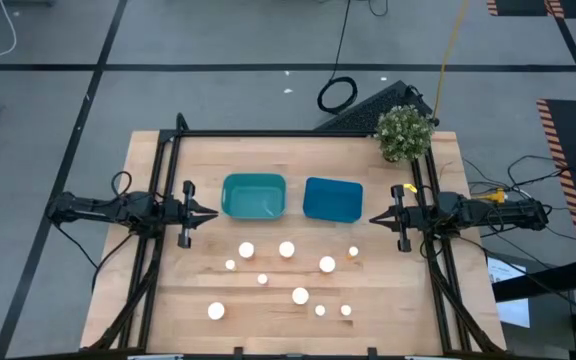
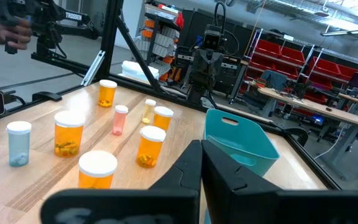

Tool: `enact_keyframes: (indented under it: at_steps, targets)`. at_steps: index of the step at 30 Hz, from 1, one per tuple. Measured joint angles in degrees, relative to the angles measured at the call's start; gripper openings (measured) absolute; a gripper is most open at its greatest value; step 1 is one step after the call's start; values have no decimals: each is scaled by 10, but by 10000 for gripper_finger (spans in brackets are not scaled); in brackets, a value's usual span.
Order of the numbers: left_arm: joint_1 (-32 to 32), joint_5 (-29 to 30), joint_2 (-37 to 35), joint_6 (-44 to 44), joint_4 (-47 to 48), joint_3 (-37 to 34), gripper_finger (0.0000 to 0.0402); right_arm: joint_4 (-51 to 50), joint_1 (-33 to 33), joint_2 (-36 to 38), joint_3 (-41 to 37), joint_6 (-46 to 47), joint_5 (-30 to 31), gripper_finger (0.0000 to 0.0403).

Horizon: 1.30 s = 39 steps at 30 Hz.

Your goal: Pick and place medicine bottles into bin by pill shape (circle, oval)

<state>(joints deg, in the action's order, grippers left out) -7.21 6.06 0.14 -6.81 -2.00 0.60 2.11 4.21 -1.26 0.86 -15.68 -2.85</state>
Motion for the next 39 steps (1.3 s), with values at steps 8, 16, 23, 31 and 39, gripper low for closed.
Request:
enact_keyframes:
  at_steps: [8,16,23,31,39]
  targets:
    - [0,0,0,45,0,0,37,1,0,0,0,0,0,0]
    - [0,0,1,59,-27,7,37,1,0,0,0,0,0,0]
    - [0,0,38,58,-10,83,37,1,0,0,0,0,0,0]
    - [0,0,148,81,137,289,37,0,0,0,0,45,0,0]
    - [0,-8,304,86,311,544,37,0,0,0,0,108,0,0]
